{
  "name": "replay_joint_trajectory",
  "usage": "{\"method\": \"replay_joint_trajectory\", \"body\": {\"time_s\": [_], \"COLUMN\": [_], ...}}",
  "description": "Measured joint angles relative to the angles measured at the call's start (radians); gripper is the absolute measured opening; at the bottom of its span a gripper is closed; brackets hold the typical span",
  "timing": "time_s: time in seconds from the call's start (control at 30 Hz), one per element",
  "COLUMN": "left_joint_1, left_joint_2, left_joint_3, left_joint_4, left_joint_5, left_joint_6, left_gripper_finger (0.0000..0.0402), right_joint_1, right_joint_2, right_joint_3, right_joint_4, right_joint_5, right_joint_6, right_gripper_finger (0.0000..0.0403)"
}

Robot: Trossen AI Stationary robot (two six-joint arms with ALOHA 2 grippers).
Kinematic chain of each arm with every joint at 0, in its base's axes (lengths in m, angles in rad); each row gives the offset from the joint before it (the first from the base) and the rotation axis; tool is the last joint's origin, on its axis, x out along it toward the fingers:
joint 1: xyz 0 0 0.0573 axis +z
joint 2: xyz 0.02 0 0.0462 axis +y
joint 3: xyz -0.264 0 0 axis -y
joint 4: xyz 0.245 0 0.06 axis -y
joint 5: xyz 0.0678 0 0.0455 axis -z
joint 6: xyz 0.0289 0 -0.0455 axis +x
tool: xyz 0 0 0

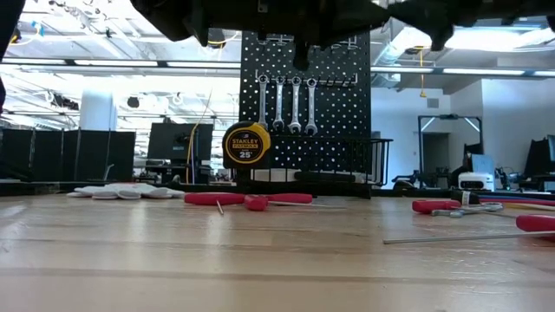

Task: Hang tools onto peg board
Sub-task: Hang the silver wrench on the peg board

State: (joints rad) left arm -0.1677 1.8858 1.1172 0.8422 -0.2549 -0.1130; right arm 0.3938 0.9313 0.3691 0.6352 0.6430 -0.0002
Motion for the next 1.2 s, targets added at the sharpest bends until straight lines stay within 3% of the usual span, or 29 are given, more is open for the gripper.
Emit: {"method": "replay_joint_trajectory", "body": {"time_s": [0.17,0.3,0.47,0.83,1.2], "left_joint_1": [0.032,0.119,0.239,0.397,0.47], "left_joint_2": [-0.001,-0.001,-0.001,-0.001,-0.001], "left_joint_3": [-0.003,-0.009,-0.009,-0.009,-0.009], "left_joint_4": [-0.049,-0.051,-0.095,-0.081,-0.087], "left_joint_5": [-0.035,-0.051,0.049,0.109,0.185], "left_joint_6": [-0.07,-0.213,-0.339,-0.382,-0.371], "left_gripper_finger": [0.0005,0.0005,0.0005,0.0008,0.001], "right_joint_1": [0.052,0.081,0.084,0.067,-0.094], "right_joint_2": [-0.109,-0.153,-0.16,-0.16,-0.161], "right_joint_3": [0.0,0.0,0.0,0.0,0.0], "right_joint_4": [-0.113,-0.135,-0.142,-0.183,-0.178], "right_joint_5": [0.154,0.169,0.17,0.17,0.17], "right_joint_6": [0.004,-0.002,-0.024,-0.047,-0.087], "right_gripper_finger": [0.0196,0.0186,0.0176,0.0171,0.0171]}}
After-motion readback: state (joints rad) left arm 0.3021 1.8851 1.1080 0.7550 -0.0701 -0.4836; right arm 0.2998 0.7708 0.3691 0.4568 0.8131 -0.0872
